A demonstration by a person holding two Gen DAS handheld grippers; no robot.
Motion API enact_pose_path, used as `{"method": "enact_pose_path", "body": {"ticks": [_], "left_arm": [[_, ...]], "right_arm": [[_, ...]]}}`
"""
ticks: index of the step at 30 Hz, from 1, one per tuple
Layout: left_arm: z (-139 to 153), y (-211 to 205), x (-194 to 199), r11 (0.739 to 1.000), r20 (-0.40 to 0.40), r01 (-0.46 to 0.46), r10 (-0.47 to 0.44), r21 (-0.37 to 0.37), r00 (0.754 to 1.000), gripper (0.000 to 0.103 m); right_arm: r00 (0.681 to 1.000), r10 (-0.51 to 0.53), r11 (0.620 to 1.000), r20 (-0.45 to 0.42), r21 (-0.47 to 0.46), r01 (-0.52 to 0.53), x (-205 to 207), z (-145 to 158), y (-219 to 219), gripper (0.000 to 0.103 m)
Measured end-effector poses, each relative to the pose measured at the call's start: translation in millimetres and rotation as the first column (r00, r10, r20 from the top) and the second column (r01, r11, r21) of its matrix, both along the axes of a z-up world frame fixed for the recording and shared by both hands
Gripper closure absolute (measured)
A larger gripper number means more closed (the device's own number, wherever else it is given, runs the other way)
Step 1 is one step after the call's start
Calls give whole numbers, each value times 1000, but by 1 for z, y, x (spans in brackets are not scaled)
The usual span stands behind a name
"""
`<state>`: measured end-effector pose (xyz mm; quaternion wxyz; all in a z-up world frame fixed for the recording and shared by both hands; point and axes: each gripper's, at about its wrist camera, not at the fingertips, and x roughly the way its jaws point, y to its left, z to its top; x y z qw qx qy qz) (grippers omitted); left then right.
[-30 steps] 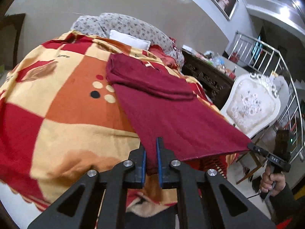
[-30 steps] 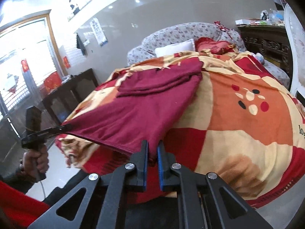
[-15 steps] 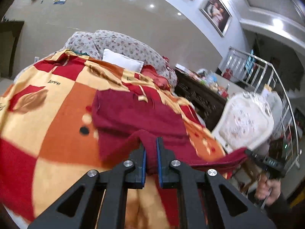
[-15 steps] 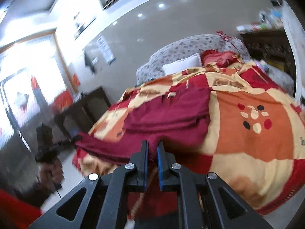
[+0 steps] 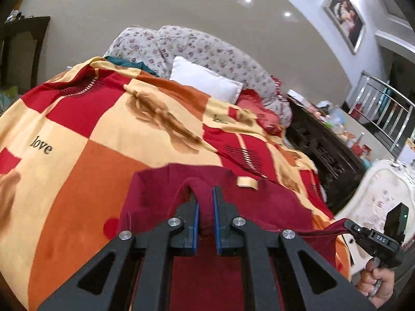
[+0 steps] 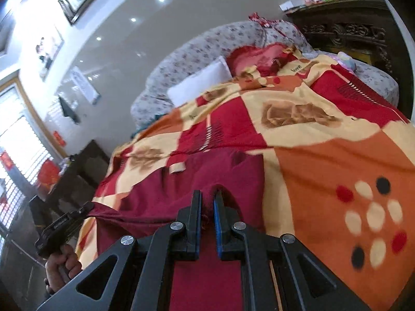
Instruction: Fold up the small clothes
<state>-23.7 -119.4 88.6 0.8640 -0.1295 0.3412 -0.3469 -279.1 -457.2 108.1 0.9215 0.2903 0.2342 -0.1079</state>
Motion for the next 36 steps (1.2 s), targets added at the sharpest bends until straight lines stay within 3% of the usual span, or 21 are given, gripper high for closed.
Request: {"method": "enact_pose_path", "body": {"ticks": [7,10,11,13,15,16,18,22,24,28,30,33,36], "left_arm": [[-25,-36,41,995,2,-29,29,93,1000,93],[-37,-44,53,992,-32,-9,13,124,999,90],[-39,-44,55,992,-49,-4,10,123,999,82],[-40,-41,56,993,-75,4,5,114,997,66],[-29,-33,50,990,-12,-48,50,132,999,34],[-21,-28,47,990,28,-63,60,128,998,30],[-6,-19,43,990,79,-71,62,122,995,29],[15,-12,24,986,169,-81,56,147,984,29],[16,-26,10,980,206,-39,-2,196,979,29],[1,-81,-13,927,297,-5,-115,375,948,29],[-12,-100,-5,905,285,-34,-98,424,954,29],[-27,-106,19,902,242,-78,-30,425,970,29],[-45,-100,48,906,144,-105,49,410,988,29]], "right_arm": [[996,-30,999,-82,-26,28,65,-9,-30,94],[996,-9,1000,-87,-5,8,81,-17,-38,90],[997,18,1000,-76,25,-16,85,-20,-40,90],[997,14,999,-72,48,-10,84,-21,-43,78],[999,10,999,-37,37,-9,77,-15,-42,75],[1000,-6,1000,-6,25,7,68,-10,-41,73],[999,0,999,38,37,-2,58,-3,-42,59],[999,-38,997,36,-68,40,34,13,-30,56],[999,-43,987,-7,-155,41,30,16,-18,56],[983,23,941,-182,-327,-83,49,1,22,57],[975,17,922,-222,-373,-101,62,-6,36,57],[984,40,934,-175,-344,-99,76,-10,41,57],[979,10,941,-203,-328,-78,103,-24,29,58]]}}
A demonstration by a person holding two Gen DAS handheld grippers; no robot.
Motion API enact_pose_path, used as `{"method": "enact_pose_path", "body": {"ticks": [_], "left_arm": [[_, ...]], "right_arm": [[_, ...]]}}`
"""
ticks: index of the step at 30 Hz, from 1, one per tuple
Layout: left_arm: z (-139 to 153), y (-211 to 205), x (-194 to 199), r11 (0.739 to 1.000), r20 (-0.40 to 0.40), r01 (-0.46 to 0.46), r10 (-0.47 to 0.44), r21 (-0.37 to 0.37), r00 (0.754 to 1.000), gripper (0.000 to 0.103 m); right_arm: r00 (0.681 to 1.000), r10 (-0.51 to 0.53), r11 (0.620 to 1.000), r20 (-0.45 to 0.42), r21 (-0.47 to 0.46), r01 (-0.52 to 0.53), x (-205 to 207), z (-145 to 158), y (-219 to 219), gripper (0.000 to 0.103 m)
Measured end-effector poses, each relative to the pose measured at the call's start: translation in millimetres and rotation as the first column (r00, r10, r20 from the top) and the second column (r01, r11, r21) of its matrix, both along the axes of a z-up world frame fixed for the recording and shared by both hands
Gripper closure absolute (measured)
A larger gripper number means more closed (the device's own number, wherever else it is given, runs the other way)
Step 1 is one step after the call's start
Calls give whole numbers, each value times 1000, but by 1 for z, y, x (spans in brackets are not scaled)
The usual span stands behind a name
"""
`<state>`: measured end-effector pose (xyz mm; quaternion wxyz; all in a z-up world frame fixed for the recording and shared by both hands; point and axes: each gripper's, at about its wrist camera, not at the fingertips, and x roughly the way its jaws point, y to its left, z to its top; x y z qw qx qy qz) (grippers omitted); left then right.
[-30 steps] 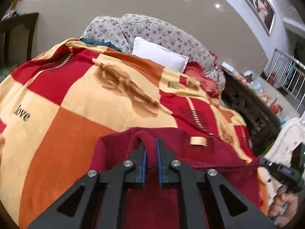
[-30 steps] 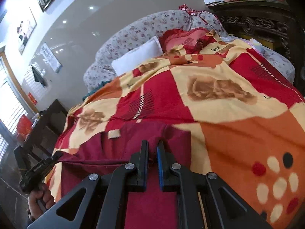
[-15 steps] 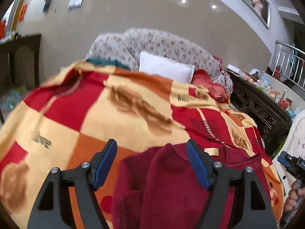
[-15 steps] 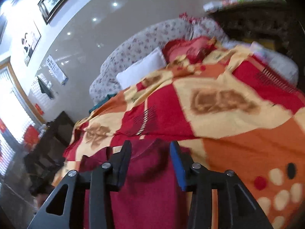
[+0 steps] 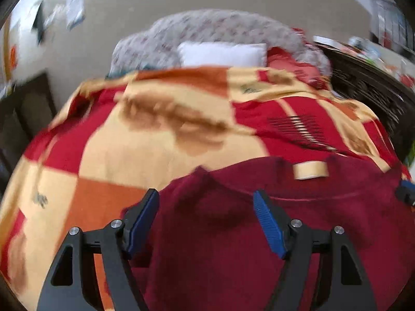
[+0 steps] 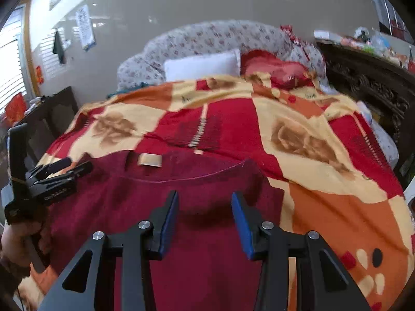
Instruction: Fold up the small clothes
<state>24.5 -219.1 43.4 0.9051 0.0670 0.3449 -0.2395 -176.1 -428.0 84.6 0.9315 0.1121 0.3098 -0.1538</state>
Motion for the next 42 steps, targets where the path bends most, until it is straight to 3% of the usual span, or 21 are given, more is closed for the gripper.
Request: {"method": "enact_pose_path", "body": {"ticks": [3,6,9,13,15,19,22,24,27,29,31,33,36,40,42], "left_arm": [[-27,17,26,996,-114,-75,70,-40,991,29],[-39,30,40,987,-194,-91,64,-133,979,29],[-41,24,38,990,-178,-93,73,-105,981,27],[-40,15,39,994,-177,-92,80,-57,981,25],[-33,14,38,996,-175,-78,70,-39,982,25],[6,35,9,990,-108,-60,46,-131,993,25],[19,41,-32,987,-93,26,-41,-159,995,24],[16,38,-65,987,-83,102,-113,-126,990,24],[-2,25,-108,982,-68,189,-189,-14,980,24],[-21,15,-116,982,-65,179,-175,54,982,24],[-41,9,-113,985,-90,157,-150,73,985,21],[-46,8,-117,985,-50,147,-143,87,988,16],[-47,7,-116,987,-44,130,-126,93,991,13],[-47,7,-113,987,-52,130,-126,90,991,9],[-48,6,-114,987,-52,133,-128,93,990,7]], "right_arm": [[995,-75,997,-59,-32,73,21,-18,-18,59],[991,-99,995,-95,-13,98,35,-38,-37,61],[991,-97,995,-92,-31,94,41,-46,-43,61],[995,-76,993,-68,81,81,39,-52,-63,61],[995,-69,993,-66,92,75,37,-48,-63,61],[998,-60,997,-9,49,60,15,-8,-38,59],[1000,6,1000,7,-31,-6,-6,19,1,55],[997,66,997,-35,-39,-67,-17,22,30,50],[986,121,984,-114,-116,-134,-26,8,74,46],[979,126,982,-159,-121,-146,-25,-12,86,46],[976,77,989,-203,-105,-100,-20,-35,80,46],[970,51,995,-238,-66,-68,-17,-58,70,40],[987,66,995,-145,-63,-76,-26,-69,65,36],[987,72,994,-141,-71,-82,-24,-69,68,28],[987,85,993,-140,-70,-95,-22,-68,71,18]]}}
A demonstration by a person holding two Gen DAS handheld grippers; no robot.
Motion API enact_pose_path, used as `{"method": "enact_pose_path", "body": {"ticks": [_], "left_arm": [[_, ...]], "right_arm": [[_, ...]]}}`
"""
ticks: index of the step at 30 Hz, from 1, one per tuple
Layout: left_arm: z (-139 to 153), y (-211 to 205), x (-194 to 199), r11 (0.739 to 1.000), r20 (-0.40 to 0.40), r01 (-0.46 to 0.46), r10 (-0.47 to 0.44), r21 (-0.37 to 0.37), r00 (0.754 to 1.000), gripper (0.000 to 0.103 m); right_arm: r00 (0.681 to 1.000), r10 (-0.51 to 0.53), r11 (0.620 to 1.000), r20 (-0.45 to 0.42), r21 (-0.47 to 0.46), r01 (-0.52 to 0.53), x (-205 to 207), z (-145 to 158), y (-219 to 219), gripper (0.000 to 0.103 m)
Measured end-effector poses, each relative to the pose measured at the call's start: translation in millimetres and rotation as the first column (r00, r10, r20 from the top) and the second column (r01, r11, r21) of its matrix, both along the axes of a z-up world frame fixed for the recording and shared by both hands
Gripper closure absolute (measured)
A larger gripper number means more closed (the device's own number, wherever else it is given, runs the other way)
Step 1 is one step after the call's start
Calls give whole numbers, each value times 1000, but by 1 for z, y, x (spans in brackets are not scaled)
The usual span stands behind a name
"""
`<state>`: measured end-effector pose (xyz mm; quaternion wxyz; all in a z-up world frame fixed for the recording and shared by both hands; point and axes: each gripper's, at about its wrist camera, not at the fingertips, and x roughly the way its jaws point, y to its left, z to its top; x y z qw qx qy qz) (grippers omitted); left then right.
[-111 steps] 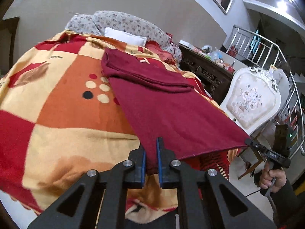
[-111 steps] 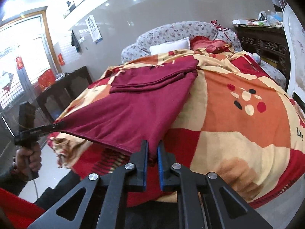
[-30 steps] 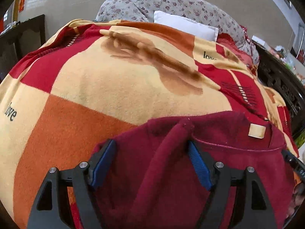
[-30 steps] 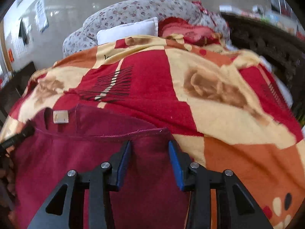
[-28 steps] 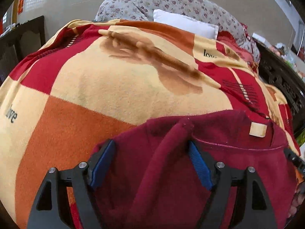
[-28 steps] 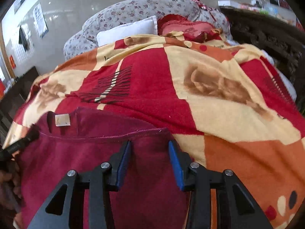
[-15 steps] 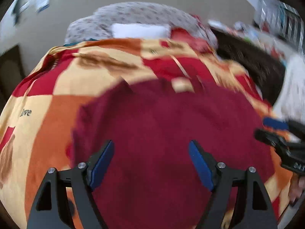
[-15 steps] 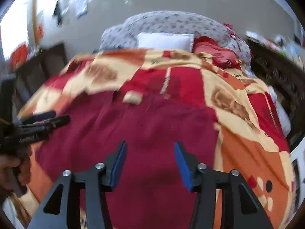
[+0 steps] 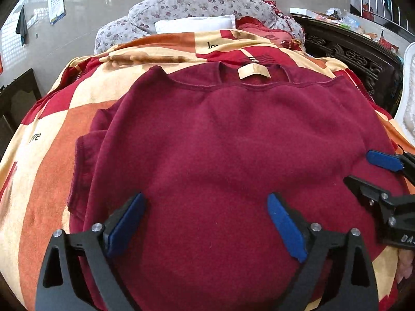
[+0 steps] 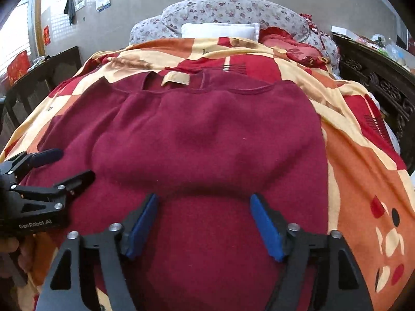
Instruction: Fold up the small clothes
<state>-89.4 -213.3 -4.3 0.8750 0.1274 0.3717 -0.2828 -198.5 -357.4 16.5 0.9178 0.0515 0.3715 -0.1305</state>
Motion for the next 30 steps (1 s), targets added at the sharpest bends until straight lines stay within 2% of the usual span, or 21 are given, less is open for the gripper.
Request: {"method": "enact_pose_path", "body": {"ticks": [7,15,19,30], "left_arm": [[0,-2,4,1000,-22,17,-17,-15,1000,0],[-1,-3,5,1000,-26,16,-16,-12,1000,0],[-1,-5,5,1000,-25,15,-15,-4,1000,0],[-4,-8,4,1000,-23,14,-13,8,1000,0]], "right_arm": [[998,65,997,-2,40,-65,3,0,2,1],[997,77,997,-23,27,-77,7,-4,6,1],[997,68,997,-43,-20,-69,10,-7,11,0],[998,61,998,-33,-20,-62,8,-7,13,0]]}}
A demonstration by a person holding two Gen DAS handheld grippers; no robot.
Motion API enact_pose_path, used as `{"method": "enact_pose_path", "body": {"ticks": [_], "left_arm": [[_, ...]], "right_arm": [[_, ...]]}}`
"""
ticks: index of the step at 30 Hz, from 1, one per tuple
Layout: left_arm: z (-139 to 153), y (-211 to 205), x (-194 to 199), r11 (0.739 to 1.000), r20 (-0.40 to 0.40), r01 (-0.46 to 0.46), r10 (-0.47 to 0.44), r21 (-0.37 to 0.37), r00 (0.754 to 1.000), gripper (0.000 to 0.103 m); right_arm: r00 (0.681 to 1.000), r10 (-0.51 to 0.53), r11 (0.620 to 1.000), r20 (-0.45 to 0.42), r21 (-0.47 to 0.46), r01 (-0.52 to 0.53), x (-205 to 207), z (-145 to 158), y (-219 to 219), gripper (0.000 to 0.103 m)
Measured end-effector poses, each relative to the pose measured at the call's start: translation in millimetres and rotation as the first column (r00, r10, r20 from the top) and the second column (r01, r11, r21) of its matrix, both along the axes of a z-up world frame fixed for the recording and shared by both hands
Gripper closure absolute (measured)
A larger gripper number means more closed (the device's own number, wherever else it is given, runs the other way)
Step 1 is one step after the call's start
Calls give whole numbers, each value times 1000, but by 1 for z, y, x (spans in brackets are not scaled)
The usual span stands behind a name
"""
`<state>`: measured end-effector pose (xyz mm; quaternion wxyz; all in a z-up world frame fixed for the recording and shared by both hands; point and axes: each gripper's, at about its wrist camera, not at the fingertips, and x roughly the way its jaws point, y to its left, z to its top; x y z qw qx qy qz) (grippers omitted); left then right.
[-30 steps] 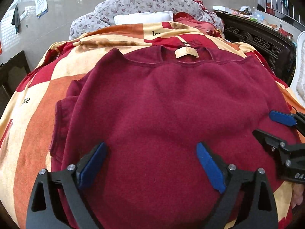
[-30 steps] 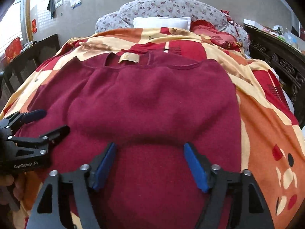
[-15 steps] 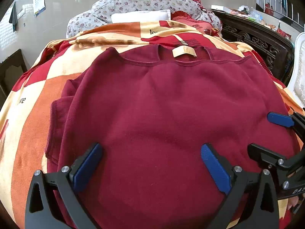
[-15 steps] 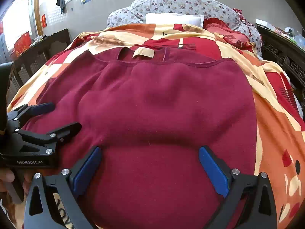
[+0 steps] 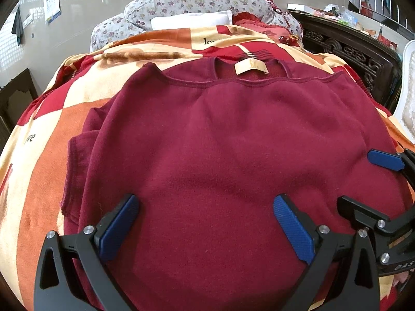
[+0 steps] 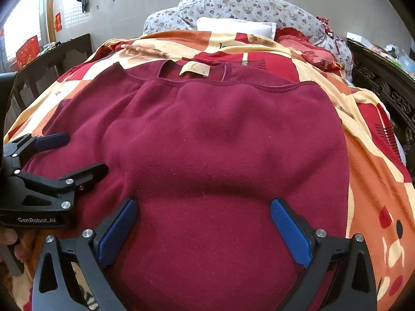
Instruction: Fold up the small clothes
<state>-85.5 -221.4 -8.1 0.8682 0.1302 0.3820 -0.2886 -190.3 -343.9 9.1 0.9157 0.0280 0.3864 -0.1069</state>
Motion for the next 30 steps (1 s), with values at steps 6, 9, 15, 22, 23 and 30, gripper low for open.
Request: {"method": "enact_pose_path", "body": {"ticks": [6,9,15,22,23,30], "left_arm": [[1,3,1,1000,-3,1,-1,-15,1000,0],[1,4,2,1000,-4,1,-1,-17,1000,0],[3,5,3,1000,-6,1,-1,-13,1000,0],[45,69,-30,993,-40,-21,16,-117,999,0],[46,84,-37,988,-61,-33,24,-150,998,0],[3,156,-54,931,-282,-137,38,-338,959,0]], "right_arm": [[994,-112,993,17,-33,113,-28,25,10,0],[984,-179,984,2,-4,179,-46,19,9,0],[990,-141,987,-27,77,143,-46,-3,-2,0],[990,-144,986,0,86,144,-53,-4,-2,0],[990,-144,986,0,82,144,-51,-4,-1,0],[989,-149,987,4,61,149,-50,-3,1,0]]}}
